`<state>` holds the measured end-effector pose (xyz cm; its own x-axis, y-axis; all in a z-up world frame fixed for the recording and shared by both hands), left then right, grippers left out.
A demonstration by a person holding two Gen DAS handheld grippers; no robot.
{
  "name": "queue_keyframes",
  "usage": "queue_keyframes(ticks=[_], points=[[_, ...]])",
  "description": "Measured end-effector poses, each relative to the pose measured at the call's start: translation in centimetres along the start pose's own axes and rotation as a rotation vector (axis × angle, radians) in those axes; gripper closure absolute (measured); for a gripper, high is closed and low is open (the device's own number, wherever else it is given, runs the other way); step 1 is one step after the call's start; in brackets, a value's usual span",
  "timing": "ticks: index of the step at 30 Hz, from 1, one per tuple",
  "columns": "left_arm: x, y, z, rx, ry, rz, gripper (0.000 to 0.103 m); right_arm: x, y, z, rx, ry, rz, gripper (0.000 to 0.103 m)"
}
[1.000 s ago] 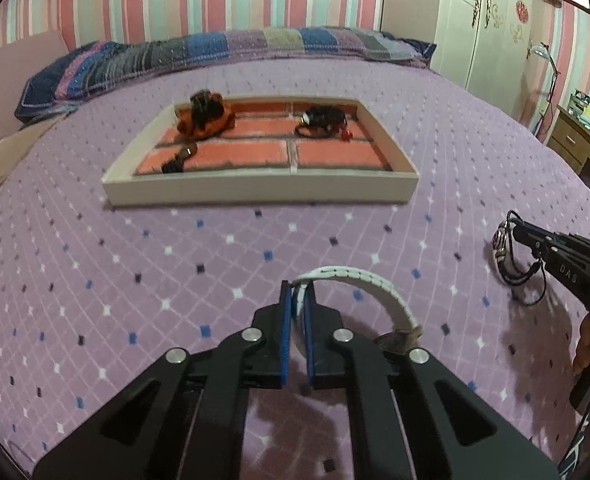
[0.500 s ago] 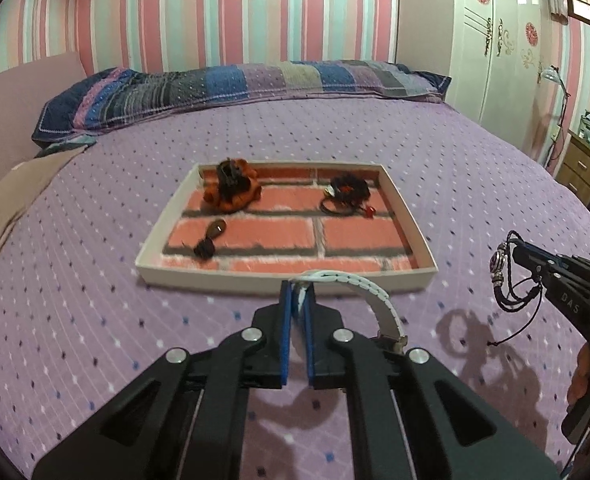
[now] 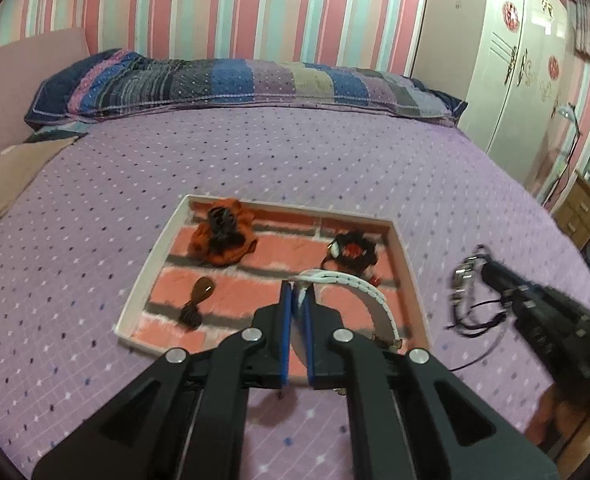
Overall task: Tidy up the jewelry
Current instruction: 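Carry the bracelet and watch into the tray and open both tools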
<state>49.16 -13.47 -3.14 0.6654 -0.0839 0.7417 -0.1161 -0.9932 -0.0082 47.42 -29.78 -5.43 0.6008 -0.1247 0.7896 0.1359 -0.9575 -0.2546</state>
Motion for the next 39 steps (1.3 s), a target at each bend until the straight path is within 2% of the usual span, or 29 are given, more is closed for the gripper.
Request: queue_keyframes(ticks=[3,10,18,24,32,39], points=[[1.2,0.7,1.3,-0.022,-0.027,-0.021,0.097,0.9,-0.1,1.8,0.003,-0.014,0.006,0.096],[2.9,1.7,6.9,-0.004,-0.09,0.005,0.097,1.5,0.0,6.5,-0.008,-0.064,0.02,0.096],[2.0,0.6,13.0,0.063,-0.149,0.036,0.097,-0.5,2.0,11.6,-0.061,-0.147,0.03,0.096],[0.6,-0.5,16.6,0.105,-0.196,0.063,0.097,-0.6,2.8,14.3,-0.086,-0.196,0.03,0.096],[1.7,-1.5,18.8,0.157,-0.189,0.081,0.097,-0.3,3.6,16.7,-0.118,-0.233,0.03,0.096],[1.7,-1.8,19.4,0.168,-0.195,0.091,0.097,-0.5,3.5,17.9,-0.136,-0.272,0.007,0.094]])
Point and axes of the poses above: each gripper's, at about its wrist camera, not at the fingertips, and z roughly the way its jaws point, y to its right, x to its top, the point moved 10 cm from there along z, roughly the way its jaws point, and after that the axes turned 12 degrees about x, right-handed, at the moved point
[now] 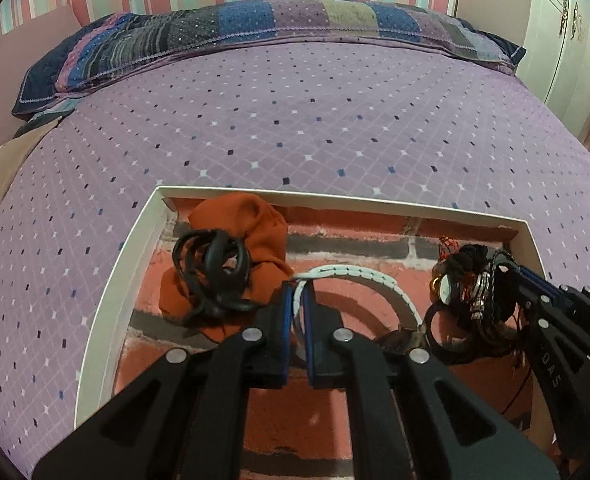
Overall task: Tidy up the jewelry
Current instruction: 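Carry the bracelet and watch into the tray and open both tools, then withdraw both tools toward the wooden bead bracelet and cream scrunchie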
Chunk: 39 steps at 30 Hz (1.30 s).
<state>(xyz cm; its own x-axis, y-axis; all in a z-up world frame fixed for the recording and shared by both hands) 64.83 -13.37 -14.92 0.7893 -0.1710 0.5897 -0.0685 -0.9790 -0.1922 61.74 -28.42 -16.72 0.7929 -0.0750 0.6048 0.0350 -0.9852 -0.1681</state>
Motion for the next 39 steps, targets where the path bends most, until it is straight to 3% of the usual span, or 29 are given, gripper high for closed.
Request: queue_keyframes(ticks=[1,3,5,11,12,14,15,16,19,26,33,39], points=[[-0.1,0.0,-0.1,0.007,0.0,0.005,0.096,0.0,-0.1,0.1,0.0,-0.005,-0.001,0.094],[-0.1,-0.1,-0.5,0.016,0.006,0.011,0.094,-0.1,-0.1,-0.1,0.004,-0.005,0.001,0.084],[0.0,-0.3,-1.3,0.027,0.013,0.013,0.094,0.0,-0.3,-0.7,0.023,0.009,0.007,0.056],[0.4,-1.7,-7.9,-0.026,0.07,-0.041,0.094,1.0,-1.2,-6.0,0.096,0.092,0.018,0.03],[0.5,-2.1,-9.9,-0.028,0.096,-0.05,0.092,1.3,-1.5,-8.1,0.107,0.121,0.012,0.028],[0.3,-3.1,-14.0,-0.011,0.135,-0.077,0.074,1.3,-2.1,-11.6,0.122,0.16,0.001,0.021],[0.1,-3.4,-16.2,-0.015,0.16,-0.088,0.057,1.2,-2.4,-13.4,0.129,0.177,-0.007,0.02],[0.1,-3.7,-17.9,-0.015,0.186,-0.094,0.05,1.1,-2.8,-15.1,0.134,0.194,-0.017,0.017],[-0.7,-4.6,-25.8,-0.002,0.287,-0.096,0.046,0.2,-3.6,-20.1,0.135,0.244,-0.044,0.014],[-4.7,-7.3,-37.3,0.057,0.379,-0.113,0.023,-3.6,-5.1,-29.2,0.108,0.312,-0.074,0.011],[-10.9,-12.2,-39.6,0.118,0.373,-0.148,0.021,-9.4,-7.4,-32.1,0.12,0.326,-0.102,0.011],[-18.1,-17.5,-36.8,0.143,0.316,-0.18,0.02,-16.0,-9.1,-30.9,0.087,0.3,-0.117,0.011]])
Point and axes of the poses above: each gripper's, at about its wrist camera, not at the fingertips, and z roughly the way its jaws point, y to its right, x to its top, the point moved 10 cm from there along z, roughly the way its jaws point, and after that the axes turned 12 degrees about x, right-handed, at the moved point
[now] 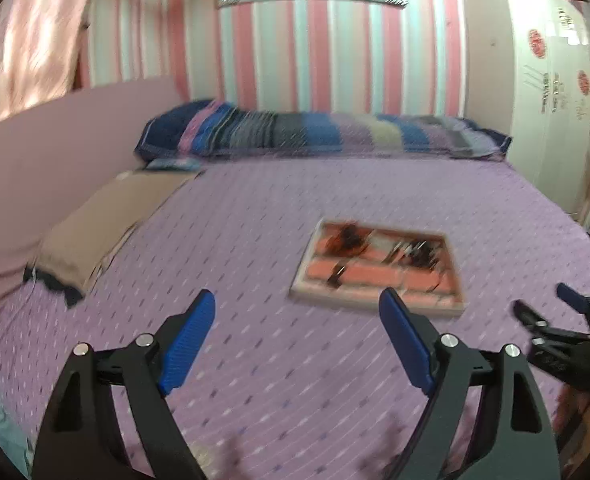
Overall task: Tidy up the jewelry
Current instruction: 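Withdraw both tools toward the wooden bead bracelet and cream scrunchie, then grasp the wooden bead bracelet with the right tool while the left grasps the cream scrunchie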
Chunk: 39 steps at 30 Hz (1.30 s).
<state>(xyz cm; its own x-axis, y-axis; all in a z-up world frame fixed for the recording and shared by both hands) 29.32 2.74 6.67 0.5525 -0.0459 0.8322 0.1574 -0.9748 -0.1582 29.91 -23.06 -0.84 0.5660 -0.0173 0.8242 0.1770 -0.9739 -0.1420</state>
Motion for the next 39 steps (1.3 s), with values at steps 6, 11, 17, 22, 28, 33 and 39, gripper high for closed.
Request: queue_keyframes(ticks=[6,11,17,22,28,33,39], points=[[-6.9,-7.0,3.3,0.041,-0.071,-0.016,0.02,-6.3,-1.3,0.6,-0.045,-0.037,0.019,0.011],[-12.1,-11.7,5.1,0.053,-0.104,-0.04,0.02,-10.5,-2.4,1.2,-0.075,-0.064,0.024,0.011],[-16.0,-14.8,6.0,0.052,-0.105,-0.061,0.02,-13.7,-3.2,1.1,-0.114,-0.043,0.031,0.011],[-18.7,-16.0,6.6,0.045,-0.126,-0.066,0.02,-16.2,-4.0,0.3,-0.121,-0.011,0.051,0.011],[-21.2,-16.4,6.7,0.06,-0.123,-0.046,0.02,-18.9,-4.9,0.6,-0.126,-0.02,0.051,0.011],[-22.7,-16.1,7.3,0.045,-0.132,-0.039,0.02,-20.2,-5.9,1.4,-0.129,-0.038,0.02,0.018],[-23.7,-15.8,8.5,0.012,-0.163,-0.049,0.029,-21.3,-6.4,2.5,-0.122,-0.071,0.019,0.033]])
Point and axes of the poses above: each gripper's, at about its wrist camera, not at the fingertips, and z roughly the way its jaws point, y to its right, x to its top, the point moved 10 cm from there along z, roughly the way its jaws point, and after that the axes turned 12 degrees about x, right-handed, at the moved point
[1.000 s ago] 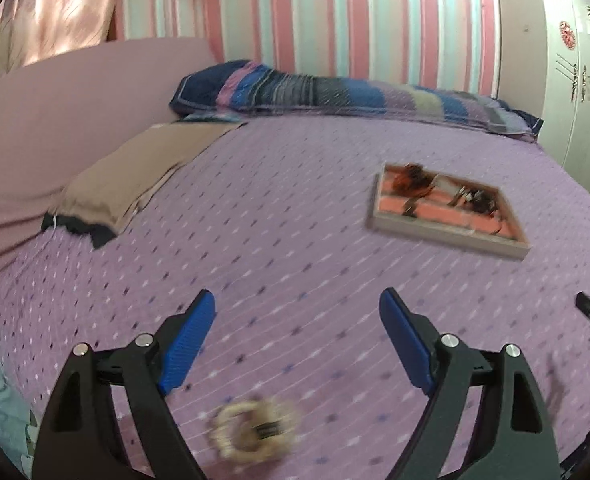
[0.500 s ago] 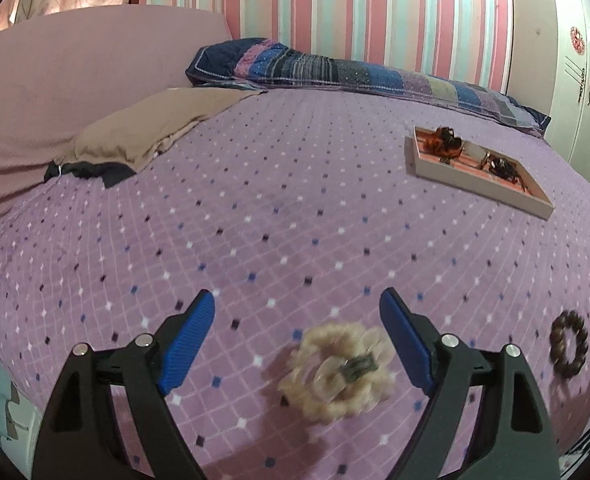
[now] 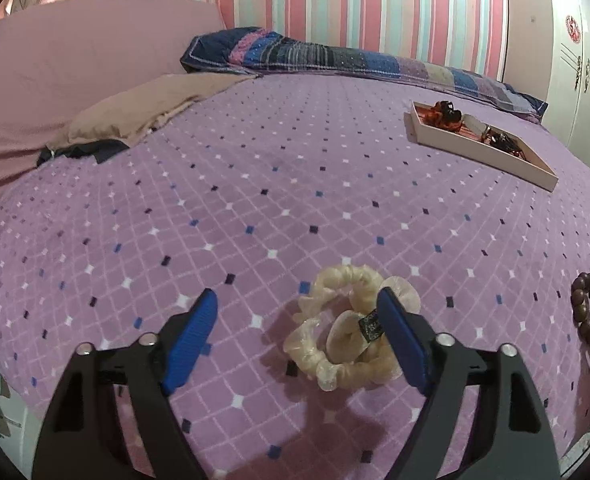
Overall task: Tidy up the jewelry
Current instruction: 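Grasp the wooden bead bracelet with the right tool while the left grasps the cream scrunchie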
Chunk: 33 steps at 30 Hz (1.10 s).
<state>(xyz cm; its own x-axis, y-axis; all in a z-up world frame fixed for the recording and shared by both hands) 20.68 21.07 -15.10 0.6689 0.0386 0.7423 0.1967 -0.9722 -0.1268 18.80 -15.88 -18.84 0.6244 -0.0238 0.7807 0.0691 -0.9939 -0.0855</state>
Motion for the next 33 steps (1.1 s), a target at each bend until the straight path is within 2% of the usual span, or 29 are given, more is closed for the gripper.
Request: queue_keyframes(ticks=[4,6,8,10,11,13,18,20,26,33], points=[[-0.4,0.0,1.7,-0.021,-0.047,-0.016,0.051,0.1,-0.5,0.3,0.01,-0.003,-0.016,0.042],[-0.4,-0.1,2.6,-0.036,-0.065,-0.032,0.055,0.1,-0.7,0.6,0.019,-0.009,-0.018,0.048],[-0.2,-0.2,2.8,-0.04,-0.06,-0.033,0.061,0.2,-1.0,0.8,0.024,-0.015,-0.025,0.058],[-0.1,0.0,2.9,-0.051,-0.058,-0.029,0.075,0.2,-1.5,1.0,0.03,-0.02,-0.042,0.064],[0.0,0.0,2.9,-0.052,-0.057,-0.029,0.078,0.2,-1.6,1.1,0.029,-0.022,-0.052,0.07],[0.1,0.1,2.9,-0.051,-0.051,-0.028,0.085,0.2,-1.9,1.1,0.02,-0.022,-0.068,0.072],[0.4,0.6,2.7,-0.045,-0.04,-0.013,0.093,0.3,-2.0,1.2,0.027,-0.021,-0.07,0.076],[0.7,0.8,2.7,-0.052,-0.037,-0.009,0.094,0.5,-2.0,1.1,0.032,-0.021,-0.069,0.083],[2.3,2.1,1.8,-0.07,-0.006,0.006,0.096,1.6,-1.6,0.7,0.039,-0.003,-0.059,0.083],[6.0,5.6,0.0,-0.117,0.047,0.029,0.096,4.0,-0.6,0.4,0.048,0.037,-0.039,0.084]])
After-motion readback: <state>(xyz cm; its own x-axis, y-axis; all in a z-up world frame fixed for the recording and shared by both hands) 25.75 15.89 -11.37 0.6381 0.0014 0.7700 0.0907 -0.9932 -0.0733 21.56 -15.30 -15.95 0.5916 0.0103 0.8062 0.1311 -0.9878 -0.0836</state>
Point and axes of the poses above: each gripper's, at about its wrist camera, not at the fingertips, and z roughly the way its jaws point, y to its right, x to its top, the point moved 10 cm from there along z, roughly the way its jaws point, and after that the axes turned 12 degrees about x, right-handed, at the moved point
